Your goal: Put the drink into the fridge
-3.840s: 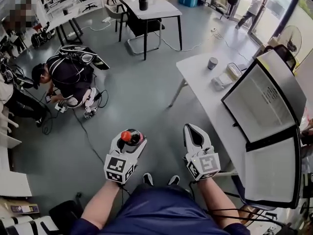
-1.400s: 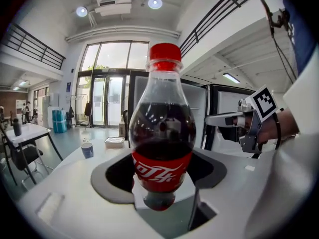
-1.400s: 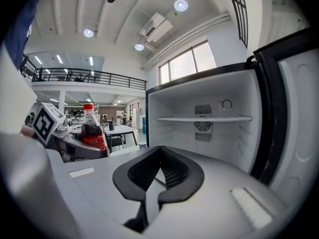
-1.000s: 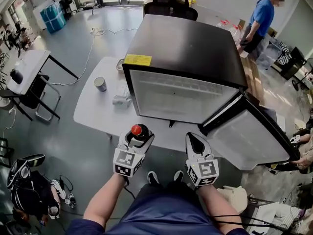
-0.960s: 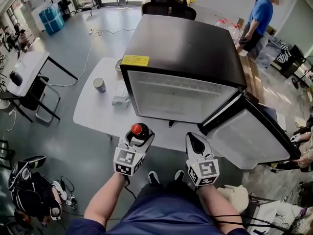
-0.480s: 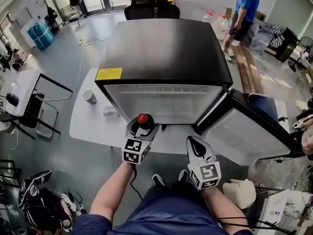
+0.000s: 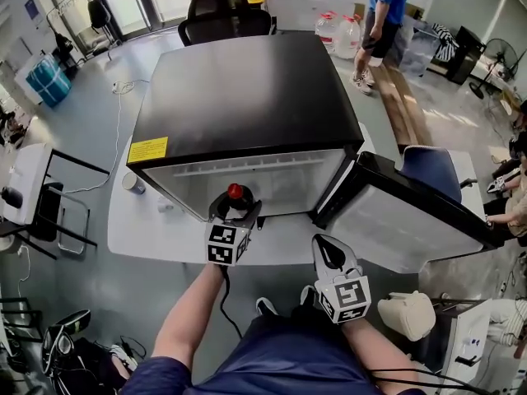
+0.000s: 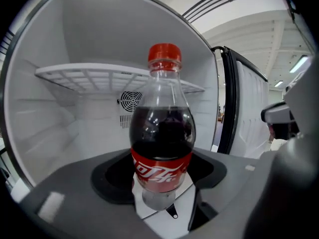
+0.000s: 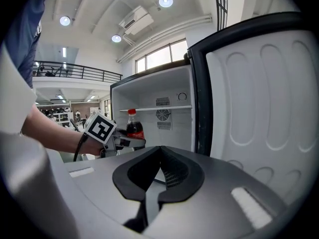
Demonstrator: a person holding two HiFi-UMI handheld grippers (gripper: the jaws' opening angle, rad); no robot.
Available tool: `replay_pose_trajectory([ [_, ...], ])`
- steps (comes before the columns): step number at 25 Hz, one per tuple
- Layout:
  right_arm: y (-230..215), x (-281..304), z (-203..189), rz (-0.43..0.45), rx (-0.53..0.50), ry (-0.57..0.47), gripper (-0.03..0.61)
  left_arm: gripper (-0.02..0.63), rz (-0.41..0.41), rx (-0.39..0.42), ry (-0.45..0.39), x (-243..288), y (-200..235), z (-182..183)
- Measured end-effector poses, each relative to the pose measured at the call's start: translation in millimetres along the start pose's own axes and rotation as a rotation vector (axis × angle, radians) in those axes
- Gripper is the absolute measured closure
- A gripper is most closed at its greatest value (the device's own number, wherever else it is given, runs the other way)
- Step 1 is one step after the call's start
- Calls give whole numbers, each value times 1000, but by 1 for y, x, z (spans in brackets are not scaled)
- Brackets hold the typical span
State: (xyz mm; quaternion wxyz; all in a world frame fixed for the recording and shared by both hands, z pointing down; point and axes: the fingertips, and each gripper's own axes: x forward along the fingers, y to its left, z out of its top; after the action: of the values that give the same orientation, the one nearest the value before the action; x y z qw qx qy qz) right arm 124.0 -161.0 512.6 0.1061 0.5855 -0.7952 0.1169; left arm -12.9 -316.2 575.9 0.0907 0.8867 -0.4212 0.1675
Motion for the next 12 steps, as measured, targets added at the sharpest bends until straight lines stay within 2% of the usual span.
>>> replay_pose_trajectory([
  [12,-27,-13,-11,-77,35,20,572,302,-27,19,29,46,-2,-1],
])
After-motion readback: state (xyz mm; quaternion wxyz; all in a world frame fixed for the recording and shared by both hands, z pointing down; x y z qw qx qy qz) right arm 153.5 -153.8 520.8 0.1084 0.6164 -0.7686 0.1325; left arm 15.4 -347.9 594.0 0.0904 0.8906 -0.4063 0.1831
